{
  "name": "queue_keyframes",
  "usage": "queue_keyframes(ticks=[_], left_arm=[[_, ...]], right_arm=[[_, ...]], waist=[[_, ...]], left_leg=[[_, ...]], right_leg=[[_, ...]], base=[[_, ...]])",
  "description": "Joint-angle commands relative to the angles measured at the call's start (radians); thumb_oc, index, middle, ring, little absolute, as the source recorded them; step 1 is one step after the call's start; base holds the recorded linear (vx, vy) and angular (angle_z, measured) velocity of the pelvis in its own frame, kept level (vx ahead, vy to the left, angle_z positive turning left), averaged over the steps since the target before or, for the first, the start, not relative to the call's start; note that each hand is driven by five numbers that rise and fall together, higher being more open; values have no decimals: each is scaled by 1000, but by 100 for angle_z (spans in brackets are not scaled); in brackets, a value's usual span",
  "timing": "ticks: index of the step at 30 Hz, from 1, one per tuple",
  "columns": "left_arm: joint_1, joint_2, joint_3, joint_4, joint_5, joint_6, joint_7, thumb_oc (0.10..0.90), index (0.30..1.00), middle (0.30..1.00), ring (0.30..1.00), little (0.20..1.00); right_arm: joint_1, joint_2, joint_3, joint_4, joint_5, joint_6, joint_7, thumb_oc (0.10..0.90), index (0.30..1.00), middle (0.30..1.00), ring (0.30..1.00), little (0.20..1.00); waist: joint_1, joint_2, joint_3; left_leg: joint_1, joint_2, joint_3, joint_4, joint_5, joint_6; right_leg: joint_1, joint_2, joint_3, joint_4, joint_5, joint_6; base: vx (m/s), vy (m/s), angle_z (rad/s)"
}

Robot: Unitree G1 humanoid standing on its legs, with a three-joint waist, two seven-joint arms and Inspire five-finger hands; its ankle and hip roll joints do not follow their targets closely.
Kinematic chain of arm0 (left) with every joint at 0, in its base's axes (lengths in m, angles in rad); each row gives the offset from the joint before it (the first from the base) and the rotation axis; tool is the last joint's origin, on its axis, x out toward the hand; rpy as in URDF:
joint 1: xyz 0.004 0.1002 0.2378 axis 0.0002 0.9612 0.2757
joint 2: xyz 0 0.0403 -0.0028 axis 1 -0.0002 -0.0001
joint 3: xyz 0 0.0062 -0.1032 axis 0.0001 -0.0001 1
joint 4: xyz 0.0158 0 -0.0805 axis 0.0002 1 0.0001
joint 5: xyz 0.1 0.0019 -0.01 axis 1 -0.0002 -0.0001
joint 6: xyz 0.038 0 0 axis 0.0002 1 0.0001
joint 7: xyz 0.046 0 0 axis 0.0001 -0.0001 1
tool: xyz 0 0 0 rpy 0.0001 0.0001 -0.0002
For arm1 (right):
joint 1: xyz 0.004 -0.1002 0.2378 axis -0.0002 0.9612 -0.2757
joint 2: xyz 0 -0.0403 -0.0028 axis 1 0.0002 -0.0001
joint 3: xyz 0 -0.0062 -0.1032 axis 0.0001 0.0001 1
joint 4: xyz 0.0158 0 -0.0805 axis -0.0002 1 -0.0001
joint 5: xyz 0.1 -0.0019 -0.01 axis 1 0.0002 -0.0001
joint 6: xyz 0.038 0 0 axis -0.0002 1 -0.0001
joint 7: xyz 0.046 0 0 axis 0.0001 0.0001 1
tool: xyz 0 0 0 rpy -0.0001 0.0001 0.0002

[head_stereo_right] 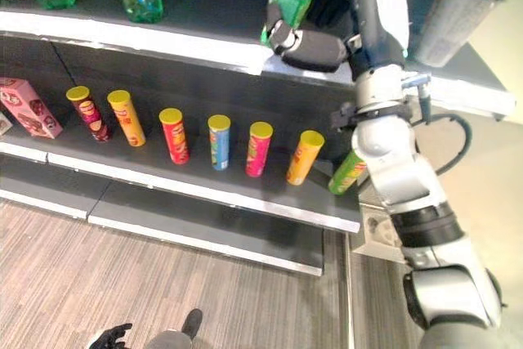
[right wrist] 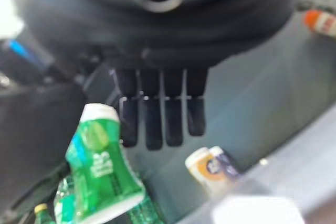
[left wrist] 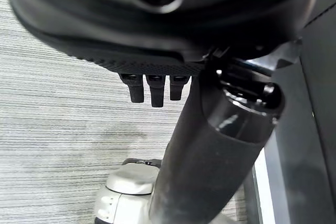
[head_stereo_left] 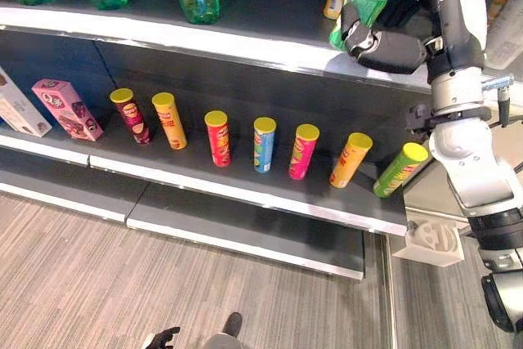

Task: Put the goods on the table back onto the shelves and tidy them up.

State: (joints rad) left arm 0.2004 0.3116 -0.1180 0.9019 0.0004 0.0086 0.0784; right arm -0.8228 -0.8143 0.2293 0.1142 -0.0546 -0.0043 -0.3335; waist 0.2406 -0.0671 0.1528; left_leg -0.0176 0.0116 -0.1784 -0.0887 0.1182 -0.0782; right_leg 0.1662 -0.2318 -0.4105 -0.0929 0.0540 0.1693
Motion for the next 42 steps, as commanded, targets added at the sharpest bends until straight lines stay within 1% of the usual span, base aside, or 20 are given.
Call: queue_keyframes(ticks=[1, 4, 6, 7, 9, 12, 16, 20, 24, 28, 29, 30, 32, 42], left_arm=[[-17, 76, -77, 32, -9, -13, 25, 800, 900, 900, 900, 900], [-22, 82, -86, 37, -8, -13, 24, 800, 900, 900, 900, 900], [-22, 83, -88, 38, -8, -13, 23, 800, 900, 900, 900, 900], [-19, 85, -90, 43, -12, -15, 22, 800, 900, 900, 900, 900], [-18, 85, -90, 44, -14, -16, 24, 800, 900, 900, 900, 900], [-19, 90, -85, 41, -25, -16, 28, 800, 900, 900, 900, 900], [-18, 90, -83, 41, -31, -14, 32, 800, 900, 900, 900, 900], [-20, 91, -88, 45, -36, -17, 30, 800, 900, 900, 900, 900], [-23, 89, -98, 49, -37, -19, 32, 800, 900, 900, 900, 900], [-28, 84, -102, 49, -37, -19, 36, 800, 900, 900, 900, 900], [-30, 85, -103, 50, -37, -19, 38, 800, 900, 900, 900, 900], [-30, 85, -102, 52, -37, -19, 39, 800, 900, 900, 900, 900], [-30, 84, -102, 52, -36, -18, 40, 800, 900, 900, 900, 900], [-31, 81, -101, 56, -28, -17, 40, 800, 900, 900, 900, 900]], right_arm=[[-168, -67, 11, 25, 23, -33, -85, 400, 300, 300, 300, 300], [-183, -83, 9, 81, 24, -23, -103, 400, 300, 300, 300, 300], [-190, -88, 13, 105, 32, -24, -107, 400, 300, 300, 300, 300], [-215, -84, 40, 164, 35, -19, -109, 400, 300, 300, 300, 300], [-223, -80, 49, 177, 36, -19, -109, 400, 300, 300, 300, 300], [-251, -54, 76, 216, 44, -14, -105, 400, 300, 300, 300, 300], [-276, -50, 96, 242, 46, -9, -103, 400, 300, 300, 300, 300], [-308, -48, 123, 275, 51, -7, -95, 400, 300, 300, 300, 300], [-342, -51, 151, 327, 41, -4, -96, 400, 300, 300, 300, 300], [-335, -46, 147, 323, 36, -5, -101, 400, 300, 300, 300, 300], [-335, -45, 145, 326, 38, -6, -105, 533, 500, 500, 500, 500], [-334, -43, 143, 325, 38, -6, -105, 587, 580, 580, 580, 580], [-327, -41, 138, 321, 36, -5, -107, 800, 900, 900, 900, 900], [-302, -47, 114, 280, 30, -8, -116, 800, 900, 900, 900, 900]], waist=[[27, -10, -104], [43, -22, -102], [46, -25, -100], [50, -30, -101], [48, -29, -101], [47, -25, -99], [44, -22, -99], [42, -17, -100], [43, -19, -97], [41, -22, -94], [40, -22, -94], [40, -21, -93], [39, -21, -93], [34, -27, -92]], left_leg=[[40, 28, 42, 1, -112, -3], [34, 28, 29, 1, -118, -4], [29, 25, 27, 2, -117, -4], [26, 22, 29, 1, -120, -1], [25, 21, 30, 1, -120, -1], [24, 21, 34, 1, -120, 0], [22, 19, 36, 1, -120, 0], [15, 17, 30, 1, -119, -1], [10, 16, 23, 1, -119, -2], [12, 16, 19, 1, -123, -1], [13, 16, 20, 1, -124, 0], [13, 16, 21, 1, -124, 0], [14, 15, 20, 1, -125, 1], [22, 15, 27, 1, -130, 4]], right_leg=[[-33, -53, -53, 21, 28, 39], [-27, -55, -73, 21, 26, 41], [-27, -56, -80, 21, 27, 43], [-31, -61, -81, 20, 32, 45], [-32, -62, -81, 20, 33, 46], [-35, -65, -79, 20, 34, 46], [-36, -66, -78, 17, 36, 47], [-33, -70, -91, 17, 37, 49], [-34, -70, -96, 19, 38, 49], [-34, -72, -102, 24, 38, 50], [-35, -73, -103, 25, 38, 50], [-33, -74, -103, 25, 38, 50], [-32, -75, -105, 26, 38, 50], [-33, -78, -101, 28, 40, 53]], base=[[4, 8, 10], [35, 3, 20], [18, 2, 21], [13, 2, 19], [0, 0, 0], [0, 0, 0], [0, 0, 0], [0, 0, 0], [0, 0, 0], [4, -8, 6], [0, 5, 4], [0, 0, 0], [0, 0, 0], [0, 0, 0]])
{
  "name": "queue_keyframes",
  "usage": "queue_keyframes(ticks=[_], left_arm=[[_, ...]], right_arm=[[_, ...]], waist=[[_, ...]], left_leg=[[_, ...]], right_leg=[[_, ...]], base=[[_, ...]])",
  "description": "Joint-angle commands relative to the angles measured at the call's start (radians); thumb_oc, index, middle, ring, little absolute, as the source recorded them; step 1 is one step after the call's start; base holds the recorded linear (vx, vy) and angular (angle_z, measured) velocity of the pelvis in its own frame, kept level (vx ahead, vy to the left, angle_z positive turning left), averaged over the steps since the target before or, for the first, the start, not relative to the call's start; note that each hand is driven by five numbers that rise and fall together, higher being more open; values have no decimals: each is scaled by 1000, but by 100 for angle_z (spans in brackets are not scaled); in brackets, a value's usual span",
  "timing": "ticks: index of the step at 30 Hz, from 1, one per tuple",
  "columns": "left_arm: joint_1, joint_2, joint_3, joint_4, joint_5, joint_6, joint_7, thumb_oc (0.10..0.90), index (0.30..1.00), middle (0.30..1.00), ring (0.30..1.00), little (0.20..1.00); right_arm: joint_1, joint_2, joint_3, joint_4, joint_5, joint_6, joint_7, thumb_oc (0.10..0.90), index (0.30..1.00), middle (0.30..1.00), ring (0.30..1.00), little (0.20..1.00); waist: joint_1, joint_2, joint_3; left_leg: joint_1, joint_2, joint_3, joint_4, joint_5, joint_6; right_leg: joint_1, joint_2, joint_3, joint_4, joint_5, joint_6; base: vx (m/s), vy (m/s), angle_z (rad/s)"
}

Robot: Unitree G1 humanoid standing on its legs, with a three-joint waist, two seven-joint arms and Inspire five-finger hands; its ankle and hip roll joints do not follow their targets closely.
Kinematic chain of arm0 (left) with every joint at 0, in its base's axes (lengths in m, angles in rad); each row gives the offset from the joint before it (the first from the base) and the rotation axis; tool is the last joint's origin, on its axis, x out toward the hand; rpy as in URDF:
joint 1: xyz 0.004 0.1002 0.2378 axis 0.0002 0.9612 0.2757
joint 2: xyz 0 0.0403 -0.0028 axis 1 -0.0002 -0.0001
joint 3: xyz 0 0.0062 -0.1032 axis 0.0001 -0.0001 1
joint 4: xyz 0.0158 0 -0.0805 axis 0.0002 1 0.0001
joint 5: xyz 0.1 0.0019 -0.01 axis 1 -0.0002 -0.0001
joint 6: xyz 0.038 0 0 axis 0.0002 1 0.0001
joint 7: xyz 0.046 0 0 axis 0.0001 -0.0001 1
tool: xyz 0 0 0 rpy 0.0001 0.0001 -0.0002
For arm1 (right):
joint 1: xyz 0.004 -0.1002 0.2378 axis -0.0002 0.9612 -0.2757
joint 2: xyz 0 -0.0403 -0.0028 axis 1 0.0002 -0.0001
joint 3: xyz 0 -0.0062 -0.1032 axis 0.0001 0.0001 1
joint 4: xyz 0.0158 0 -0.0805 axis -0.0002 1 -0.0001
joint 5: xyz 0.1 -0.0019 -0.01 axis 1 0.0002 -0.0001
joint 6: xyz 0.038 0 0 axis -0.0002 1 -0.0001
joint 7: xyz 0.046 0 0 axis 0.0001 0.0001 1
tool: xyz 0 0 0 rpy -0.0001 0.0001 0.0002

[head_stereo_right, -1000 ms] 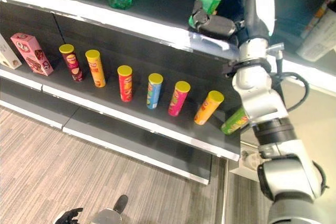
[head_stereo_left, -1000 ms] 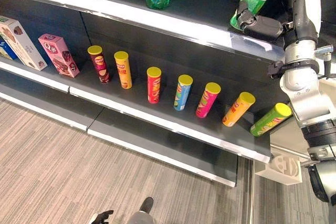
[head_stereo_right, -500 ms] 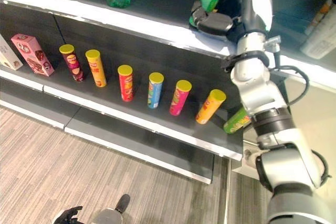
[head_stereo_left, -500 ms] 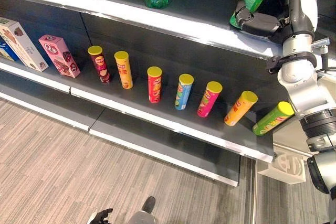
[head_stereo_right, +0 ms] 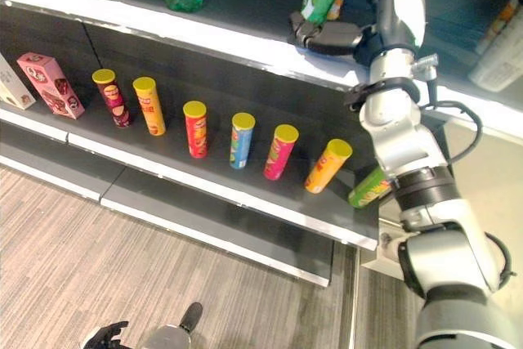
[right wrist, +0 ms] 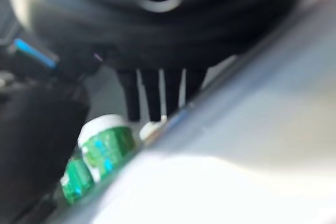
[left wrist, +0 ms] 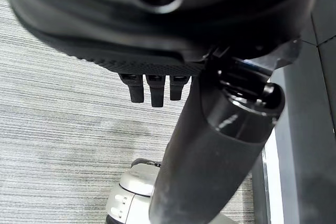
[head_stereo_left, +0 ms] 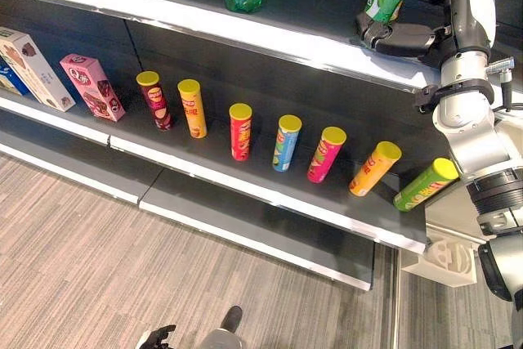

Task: Put the goods on the table back onto the shelves and tidy them up.

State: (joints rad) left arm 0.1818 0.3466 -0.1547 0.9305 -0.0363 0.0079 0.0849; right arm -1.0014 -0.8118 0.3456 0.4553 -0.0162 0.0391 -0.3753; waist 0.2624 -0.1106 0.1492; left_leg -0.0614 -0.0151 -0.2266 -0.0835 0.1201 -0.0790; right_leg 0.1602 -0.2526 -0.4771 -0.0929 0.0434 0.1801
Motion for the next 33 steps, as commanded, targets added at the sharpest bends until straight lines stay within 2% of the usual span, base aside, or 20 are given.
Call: queue_keyframes(ticks=[1, 11, 13, 14, 20, 26, 30, 31, 32, 33], left_arm=[[-12, 46, -64, 28, 9, -16, 33, 800, 900, 900, 900, 900], [-18, 40, -51, 29, 23, -11, 39, 800, 900, 900, 900, 900], [-23, 36, -40, 36, 27, -8, 46, 800, 900, 900, 900, 900], [-26, 29, -34, 39, 36, -5, 50, 800, 900, 900, 900, 900], [-25, 27, -24, 31, 37, -3, 49, 800, 900, 900, 900, 900], [-20, 25, -11, 18, 40, -2, 43, 800, 900, 900, 900, 900], [-16, 22, -10, 11, 40, -2, 39, 800, 900, 900, 900, 900], [-15, 21, -9, 9, 41, -2, 38, 800, 900, 900, 900, 900], [-11, 14, -4, -7, 39, -3, 29, 800, 900, 900, 900, 900], [-9, 17, -6, -8, 39, -2, 28, 800, 900, 900, 900, 900]], right_arm=[[-119, -50, -7, -70, -9, -52, -75, 800, 900, 900, 900, 900], [-42, -82, -123, -244, -40, -73, -125, 800, 900, 900, 900, 900], [-6, -91, -177, -331, -65, -79, -144, 800, 900, 900, 900, 900], [39, -100, -241, -416, -83, -90, -159, 800, 900, 900, 900, 900], [125, -110, -341, -556, -108, -98, -164, 800, 900, 900, 900, 900], [213, -113, -427, -668, -94, -129, -148, 800, 900, 900, 900, 900], [258, -102, -458, -704, -73, -143, -134, 800, 900, 900, 900, 900], [279, -96, -471, -719, -62, -150, -125, 800, 900, 900, 900, 900], [344, -75, -503, -752, 7, -182, -91, 800, 900, 900, 900, 900], [352, -74, -510, -755, 10, -183, -88, 800, 900, 900, 900, 900]], waist=[[12, 16, -88], [-4, 17, -92], [-14, 20, -95], [-28, 23, -97], [-52, 31, -105], [-92, 46, -113], [-103, 52, -114], [-110, 56, -115], [-132, 66, -113], [-129, 65, -114]], left_leg=[[66, 41, 76, -4, -133, 5], [76, 44, 87, -4, -142, 7], [80, 46, 93, -4, -145, 7], [81, 45, 96, -4, -143, 9], [86, 53, 113, -4, -146, 6], [99, 70, 144, -4, -152, 0], [105, 78, 155, -4, -155, -3], [108, 81, 161, -4, -157, -4], [115, 92, 179, -4, -158, -9], [116, 93, 180, -4, -158, -10]], right_leg=[[-26, -57, -34, 27, 51, 42], [-29, -56, -21, 26, 49, 42], [-32, -55, -14, 26, 46, 42], [-36, -55, -7, 22, 49, 41], [-42, -49, 11, 16, 48, 39], [-51, -37, 39, 11, 42, 35], [-54, -33, 51, 10, 40, 33], [-54, -31, 57, 10, 39, 32], [-57, -24, 69, 7, 36, 30], [-57, -23, 71, 7, 36, 29]], base=[[0, 0, 0], [0, 0, 0], [2, -14, -8], [4, -21, -10], [1, -19, -6], [-5, -37, -16], [-9, -23, -18], [-19, -43, -14], [-18, -43, -22], [-31, -52, -23]])
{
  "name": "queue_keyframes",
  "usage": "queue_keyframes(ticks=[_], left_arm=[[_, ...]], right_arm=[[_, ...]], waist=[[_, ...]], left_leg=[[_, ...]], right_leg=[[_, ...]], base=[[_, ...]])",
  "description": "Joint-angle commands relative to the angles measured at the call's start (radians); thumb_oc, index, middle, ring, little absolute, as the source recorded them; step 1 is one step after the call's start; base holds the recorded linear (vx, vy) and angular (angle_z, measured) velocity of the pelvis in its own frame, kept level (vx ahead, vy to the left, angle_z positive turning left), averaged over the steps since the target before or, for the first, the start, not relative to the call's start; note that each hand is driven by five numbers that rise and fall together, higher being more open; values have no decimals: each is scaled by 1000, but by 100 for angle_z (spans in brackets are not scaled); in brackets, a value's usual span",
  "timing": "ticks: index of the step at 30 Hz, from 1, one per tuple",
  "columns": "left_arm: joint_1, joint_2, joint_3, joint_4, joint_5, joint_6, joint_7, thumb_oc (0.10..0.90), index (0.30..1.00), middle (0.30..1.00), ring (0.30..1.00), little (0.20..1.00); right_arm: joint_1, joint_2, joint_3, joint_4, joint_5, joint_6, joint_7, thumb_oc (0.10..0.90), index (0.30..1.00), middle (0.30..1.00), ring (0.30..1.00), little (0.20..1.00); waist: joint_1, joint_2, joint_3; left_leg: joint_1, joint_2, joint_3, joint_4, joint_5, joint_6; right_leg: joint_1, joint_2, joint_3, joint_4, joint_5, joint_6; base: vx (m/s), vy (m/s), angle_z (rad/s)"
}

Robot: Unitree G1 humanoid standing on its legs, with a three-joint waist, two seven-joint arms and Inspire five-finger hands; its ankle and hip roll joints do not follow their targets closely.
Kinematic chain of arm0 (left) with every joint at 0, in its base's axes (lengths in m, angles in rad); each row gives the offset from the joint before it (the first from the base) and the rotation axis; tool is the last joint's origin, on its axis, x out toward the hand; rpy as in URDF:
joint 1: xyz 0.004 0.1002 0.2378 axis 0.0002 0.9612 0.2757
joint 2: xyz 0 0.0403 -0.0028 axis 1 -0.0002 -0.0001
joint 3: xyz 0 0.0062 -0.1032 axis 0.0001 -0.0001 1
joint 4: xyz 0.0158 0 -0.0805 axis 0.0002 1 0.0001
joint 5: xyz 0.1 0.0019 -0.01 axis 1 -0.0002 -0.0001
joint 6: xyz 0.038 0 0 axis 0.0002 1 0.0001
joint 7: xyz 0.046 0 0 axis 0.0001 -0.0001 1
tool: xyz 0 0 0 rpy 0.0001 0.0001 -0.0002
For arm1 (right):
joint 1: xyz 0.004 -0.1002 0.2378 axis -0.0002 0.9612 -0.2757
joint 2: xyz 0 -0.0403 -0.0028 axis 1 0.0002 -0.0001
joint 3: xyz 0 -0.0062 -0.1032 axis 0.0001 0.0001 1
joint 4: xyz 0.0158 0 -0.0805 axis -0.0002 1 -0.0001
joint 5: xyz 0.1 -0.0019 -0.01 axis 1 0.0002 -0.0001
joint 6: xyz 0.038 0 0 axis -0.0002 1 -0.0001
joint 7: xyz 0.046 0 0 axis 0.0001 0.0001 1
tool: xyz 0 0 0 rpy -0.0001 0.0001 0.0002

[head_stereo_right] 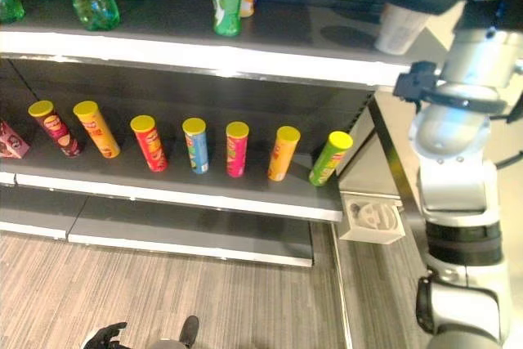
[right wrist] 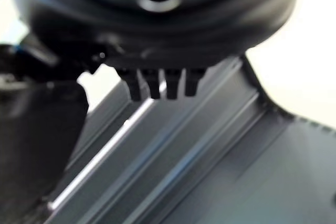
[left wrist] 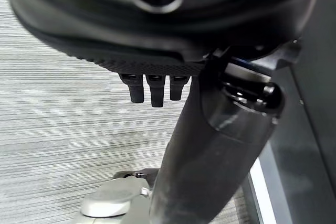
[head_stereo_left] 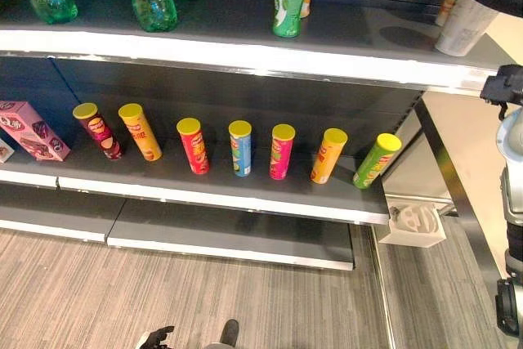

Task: Put the goods on the table back onto the shelves and tidy them up.

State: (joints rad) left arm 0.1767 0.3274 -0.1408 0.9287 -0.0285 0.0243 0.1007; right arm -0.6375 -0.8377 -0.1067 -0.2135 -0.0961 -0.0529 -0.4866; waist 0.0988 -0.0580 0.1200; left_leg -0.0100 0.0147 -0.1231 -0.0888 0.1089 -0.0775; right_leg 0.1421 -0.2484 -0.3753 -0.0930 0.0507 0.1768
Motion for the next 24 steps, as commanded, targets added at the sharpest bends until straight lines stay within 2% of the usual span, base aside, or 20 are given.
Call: queue_keyframes(ticks=[1, 5, 8, 10, 11, 13, 14, 15, 16, 18, 21, 22, 23, 24], left_arm=[[-2, 31, -16, -15, 30, -22, 3, 800, 900, 900, 900, 900], [5, 34, 0, -38, 26, -33, -30, 800, 900, 900, 900, 900], [-5, 40, 12, -47, 37, -43, -52, 800, 900, 900, 900, 900], [-5, 43, 12, -51, 43, -46, -62, 800, 900, 900, 900, 900], [-17, 46, 16, -49, 49, -53, -70, 800, 900, 900, 900, 900], [-24, 52, 35, -66, 74, -69, -109, 800, 900, 900, 900, 900], [-25, 53, 35, -66, 80, -73, -112, 800, 900, 900, 900, 900], [-30, 53, 45, -62, 86, -73, -126, 800, 900, 900, 900, 900], [-31, 50, 48, -56, 91, -76, -128, 800, 900, 900, 900, 900], [-27, 40, 64, -33, 100, -83, -144, 800, 900, 900, 900, 900], [-23, 40, 68, -23, 112, -87, -153, 800, 900, 900, 900, 900], [-22, 41, 67, -15, 123, -91, -162, 800, 900, 900, 900, 900], [-22, 41, 67, -15, 123, -91, -162, 800, 900, 900, 900, 900], [-22, 40, 65, -13, 126, -91, -164, 800, 900, 900, 900, 900]], right_arm=[[49, -18, -71, -106, 191, -131, 77, 800, 900, 900, 900, 900], [199, 20, -87, -115, 511, -203, 262, 800, 900, 900, 900, 900], [321, 19, -99, -112, 662, -201, 398, 800, 900, 900, 900, 900], [366, 29, -112, -112, 695, -200, 434, 800, 900, 900, 900, 900], [445, 76, -105, -106, 797, -197, 509, 800, 900, 900, 900, 900], [617, 110, -83, -120, 921, -120, 684, 800, 900, 900, 900, 900], [659, 136, -68, -120, 952, -106, 719, 800, 900, 900, 900, 900], [734, 176, -29, -97, 989, -58, 781, 800, 900, 900, 900, 900], [763, 193, -11, -79, 988, -49, 798, 800, 900, 900, 900, 900], [877, 222, 43, -33, 978, 24, 881, 800, 900, 900, 900, 900], [925, 223, 68, 3, 967, 57, 931, 800, 900, 900, 900, 900], [955, 205, 102, 84, 911, 70, 946, 800, 900, 900, 900, 900], [953, 205, 103, 87, 911, 69, 947, 800, 900, 900, 900, 900], [960, 194, 115, 132, 852, 70, 943, 800, 900, 900, 900, 900]], waist=[[16, 19, -82], [-8, 23, -80], [-21, 20, -80], [-21, 19, -83], [-30, 18, -83], [-45, 11, -88], [-46, 10, -91], [-53, 7, -91], [-55, 6, -92], [-68, 4, -93], [-72, 3, -94], [-73, 1, -92], [-74, 1, -92], [-74, 1, -90]], left_leg=[[69, 70, 88, 2, -146, -14], [76, 84, 114, 2, -144, -22], [81, 93, 129, 2, -143, -27], [84, 97, 133, 2, -145, -29], [87, 101, 140, 2, -145, -30], [97, 106, 152, 2, -147, -34], [98, 107, 155, 2, -148, -34], [99, 109, 162, 2, -146, -36], [100, 109, 164, 2, -146, -36], [101, 107, 170, 2, -144, -37], [103, 107, 169, 2, -144, -38], [103, 105, 170, 2, -143, -38], [103, 105, 170, 2, -143, -38], [103, 104, 169, 2, -142, -38]], right_leg=[[-43, -21, -21, 6, 27, 31], [-54, -10, 2, 6, 25, 27], [-60, -4, 13, 6, 24, 23], [-60, -2, 15, 6, 23, 23], [-62, 1, 22, 6, 24, 20], [-63, 4, 31, 6, 22, 19], [-63, 5, 33, 6, 22, 19], [-66, 5, 36, 6, 23, 18], [-66, 4, 36, 6, 24, 18], [-66, 2, 37, 6, 27, 18], [-64, -1, 34, 7, 27, 18], [-63, -3, 34, 8, 29, 19], [-63, -3, 34, 8, 29, 19], [-63, -5, 33, 8, 30, 20]], base=[[-26, -23, -29], [-30, -15, -27], [-24, -14, -23], [-12, -9, -22], [-22, -10, -15], [-22, -13, -12], [-15, -4, -10], [-15, 2, -17], [-23, 7, -15], [-17, 12, -14], [-2, 4, -5], [0, 0, 0], [0, 0, 0], [0, 0, 0]])
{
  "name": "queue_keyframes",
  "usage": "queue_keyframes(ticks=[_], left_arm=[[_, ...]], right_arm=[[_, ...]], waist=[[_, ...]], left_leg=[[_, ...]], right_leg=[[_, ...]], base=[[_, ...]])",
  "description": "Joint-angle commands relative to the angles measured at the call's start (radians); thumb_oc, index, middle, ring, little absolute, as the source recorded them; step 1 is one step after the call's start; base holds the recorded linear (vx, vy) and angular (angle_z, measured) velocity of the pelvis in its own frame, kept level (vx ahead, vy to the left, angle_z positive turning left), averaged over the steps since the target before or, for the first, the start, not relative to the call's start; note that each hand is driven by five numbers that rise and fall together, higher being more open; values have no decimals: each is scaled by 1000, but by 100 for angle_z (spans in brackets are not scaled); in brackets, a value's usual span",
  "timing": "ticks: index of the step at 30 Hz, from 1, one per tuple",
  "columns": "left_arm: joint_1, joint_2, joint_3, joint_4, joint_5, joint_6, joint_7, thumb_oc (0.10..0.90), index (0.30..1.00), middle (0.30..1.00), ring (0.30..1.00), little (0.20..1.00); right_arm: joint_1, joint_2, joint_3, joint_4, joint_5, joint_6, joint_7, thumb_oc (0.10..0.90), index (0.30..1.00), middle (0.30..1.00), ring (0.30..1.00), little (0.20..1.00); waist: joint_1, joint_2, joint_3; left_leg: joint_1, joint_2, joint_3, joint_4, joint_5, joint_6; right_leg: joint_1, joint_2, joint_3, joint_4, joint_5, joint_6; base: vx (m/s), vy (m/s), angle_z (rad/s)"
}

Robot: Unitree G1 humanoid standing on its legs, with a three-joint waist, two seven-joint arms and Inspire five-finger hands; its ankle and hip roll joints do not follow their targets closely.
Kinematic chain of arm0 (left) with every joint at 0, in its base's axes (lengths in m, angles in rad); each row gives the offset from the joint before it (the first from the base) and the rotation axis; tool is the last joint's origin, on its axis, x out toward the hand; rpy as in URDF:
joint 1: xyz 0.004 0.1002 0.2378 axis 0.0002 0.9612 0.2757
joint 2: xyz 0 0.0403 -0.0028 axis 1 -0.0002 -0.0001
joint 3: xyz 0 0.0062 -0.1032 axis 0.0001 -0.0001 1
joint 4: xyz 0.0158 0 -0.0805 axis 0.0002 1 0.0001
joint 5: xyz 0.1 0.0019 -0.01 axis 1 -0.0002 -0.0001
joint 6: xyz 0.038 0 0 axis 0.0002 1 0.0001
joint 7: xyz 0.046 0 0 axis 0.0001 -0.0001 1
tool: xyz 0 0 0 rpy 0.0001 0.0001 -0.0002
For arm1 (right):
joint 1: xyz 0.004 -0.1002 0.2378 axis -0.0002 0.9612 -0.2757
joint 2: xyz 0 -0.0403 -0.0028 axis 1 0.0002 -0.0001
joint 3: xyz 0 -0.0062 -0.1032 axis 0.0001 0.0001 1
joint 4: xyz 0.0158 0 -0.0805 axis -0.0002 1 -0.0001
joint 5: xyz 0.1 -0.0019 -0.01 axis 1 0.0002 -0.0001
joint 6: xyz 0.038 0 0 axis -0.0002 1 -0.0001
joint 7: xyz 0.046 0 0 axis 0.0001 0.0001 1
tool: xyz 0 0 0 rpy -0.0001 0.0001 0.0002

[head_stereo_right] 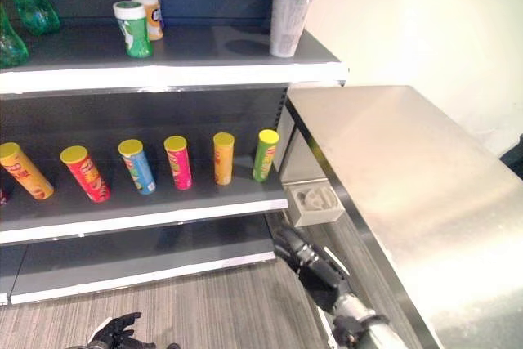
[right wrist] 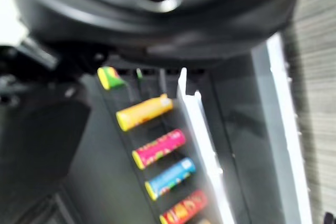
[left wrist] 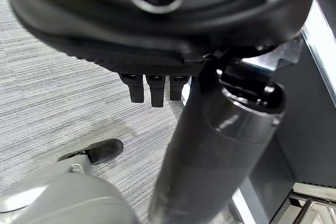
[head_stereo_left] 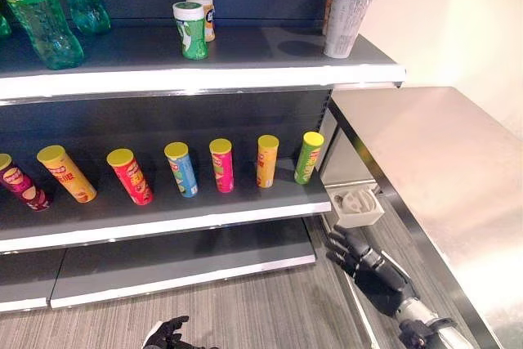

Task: Put the goods on the table back onto the shelves and tidy them up.

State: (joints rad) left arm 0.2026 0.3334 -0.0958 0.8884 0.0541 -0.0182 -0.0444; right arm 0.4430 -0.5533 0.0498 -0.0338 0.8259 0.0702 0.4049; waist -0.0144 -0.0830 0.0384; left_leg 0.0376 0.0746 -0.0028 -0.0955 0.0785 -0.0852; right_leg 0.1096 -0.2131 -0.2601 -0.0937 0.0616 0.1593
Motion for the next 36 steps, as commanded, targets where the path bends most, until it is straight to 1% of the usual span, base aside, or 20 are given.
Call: queue_keyframes(ticks=[1, 2, 3, 4, 5, 6, 7, 8, 9, 10, 11, 13, 14, 15, 18, 22, 26, 31, 36], left_arm=[[-54, 32, 12, 41, 47, -46, -20, 800, 900, 900, 900, 900], [-61, 31, 1, 46, 47, -45, -21, 800, 900, 900, 900, 900], [-61, 32, -7, 45, 51, -46, -18, 800, 900, 900, 900, 900], [-69, 32, -17, 52, 54, -44, -15, 800, 900, 900, 900, 900], [-74, 33, -38, 54, 56, -40, 0, 800, 900, 900, 900, 900], [-74, 34, -38, 54, 56, -40, 0, 800, 900, 900, 900, 900], [-80, 34, -43, 56, 55, -38, 7, 800, 900, 900, 900, 900], [-83, 34, -50, 55, 51, -36, 14, 800, 900, 900, 900, 900], [-82, 39, -52, 52, 49, -32, 27, 800, 900, 900, 900, 900], [-82, 39, -52, 52, 49, -32, 27, 800, 900, 900, 900, 900], [-86, 38, -54, 55, 45, -31, 40, 800, 900, 900, 900, 900], [-92, 37, -53, 64, 38, -29, 48, 800, 900, 900, 900, 900], [-93, 38, -52, 64, 38, -29, 48, 800, 900, 900, 900, 900], [-93, 39, -47, 58, 31, -31, 58, 800, 900, 900, 900, 900], [-99, 38, -44, 70, 25, -29, 65, 800, 900, 900, 900, 900], [-110, 35, -43, 98, 32, -32, 77, 800, 900, 900, 900, 900], [-117, 25, -46, 135, 32, -32, 82, 800, 900, 900, 900, 900], [-133, 3, -48, 175, 14, -30, 86, 800, 900, 900, 900, 900], [-153, 7, -58, 188, 6, -27, 83, 800, 900, 900, 900, 900]], right_arm=[[-119, -105, -13, 53, -209, -63, 25, 800, 900, 900, 900, 900], [-132, -110, 18, 130, -305, -77, -3, 800, 900, 900, 900, 900], [-124, -98, 22, 170, -373, -80, -17, 800, 900, 900, 900, 900], [-145, -87, 51, 241, -442, -90, -58, 800, 900, 900, 900, 900], [-167, -34, 82, 378, -579, -103, -133, 800, 900, 900, 900, 900], [-169, -32, 84, 381, -580, -105, -134, 800, 900, 900, 900, 900], [-185, -8, 99, 446, -632, -109, -171, 800, 900, 900, 900, 900], [-202, 18, 112, 510, -677, -107, -204, 800, 900, 900, 900, 900], [-208, 72, 106, 591, -707, -93, -242, 800, 900, 900, 900, 900], [-209, 74, 106, 593, -708, -95, -243, 800, 900, 900, 900, 900], [-230, 119, 110, 668, -731, -93, -280, 800, 900, 900, 900, 900], [-251, 143, 112, 731, -756, -94, -315, 800, 900, 900, 900, 900], [-253, 144, 112, 734, -757, -95, -316, 800, 900, 900, 900, 900], [-258, 166, 109, 754, -768, -87, -332, 800, 900, 900, 900, 900], [-265, 179, 106, 790, -773, -85, -348, 800, 900, 900, 900, 900], [-286, 199, 118, 881, -808, -80, -378, 800, 900, 900, 900, 900], [-304, 230, 97, 998, -801, -73, -412, 800, 900, 900, 900, 900], [-324, 254, 93, 1066, -769, -71, -423, 800, 900, 900, 900, 900], [-356, 264, 95, 1134, -765, -64, -429, 800, 900, 900, 900, 900]], waist=[[36, 24, -4], [35, 23, -2], [36, 22, -1], [37, 20, 1], [43, 19, 5], [42, 18, 5], [45, 16, 6], [48, 16, 6], [53, 14, 5], [53, 13, 6], [56, 13, 7], [60, 11, 7], [60, 10, 8], [63, 10, 10], [63, 8, 12], [68, 8, 14], [67, 10, 18], [62, 10, 25], [63, 4, 26]], left_leg=[[55, 42, 50, 8, -111, -29], [54, 41, 49, 8, -110, -28], [53, 39, 48, 8, -110, -28], [54, 37, 46, 8, -109, -26], [51, 35, 42, 8, -109, -22], [51, 35, 41, 8, -108, -22], [50, 33, 38, 8, -109, -20], [50, 32, 35, 8, -109, -18], [50, 29, 32, 8, -111, -15], [50, 29, 32, 8, -111, -15], [51, 26, 31, 8, -112, -12], [54, 23, 30, 8, -114, -9], [54, 23, 30, 8, -114, -9], [56, 21, 28, 8, -115, -6], [59, 19, 26, 8, -116, -5], [65, 17, 25, 8, -120, -3], [73, 17, 24, 8, -123, -2], [86, 18, 28, 8, -125, -3], [75, 20, 32, 8, -120, -6]], right_leg=[[-31, -42, -83, 9, 22, 39], [-32, -43, -82, 10, 23, 39], [-31, -45, -85, 10, 23, 40], [-30, -45, -85, 11, 25, 40], [-28, -48, -90, 11, 25, 41], [-28, -48, -90, 10, 25, 41], [-26, -49, -91, 10, 25, 41], [-26, -50, -91, 10, 25, 41], [-24, -51, -93, 10, 25, 42], [-24, -52, -93, 10, 25, 42], [-23, -52, -92, 10, 26, 42], [-21, -53, -91, 10, 26, 42], [-20, -53, -91, 10, 26, 42], [-19, -54, -90, 11, 25, 42], [-16, -55, -89, 11, 25, 41], [-8, -54, -92, 9, 23, 41], [-2, -53, -92, 9, 23, 41], [8, -52, -91, 8, 20, 39], [-6, -49, -85, 7, 22, 37]], base=[[-29, 20, 3], [0, 0, 0], [0, 0, 0], [-29, 13, 6], [-24, 10, 7], [-13, 0, 5], [0, 0, 0], [0, 0, 0], [0, 0, 0], [0, 0, 0], [0, 0, 0], [0, 0, 0], [0, 0, 0], [0, 0, 0], [0, 0, 0], [0, 0, 0], [8, -1, 1], [12, 2, 2], [0, 0, 0]])
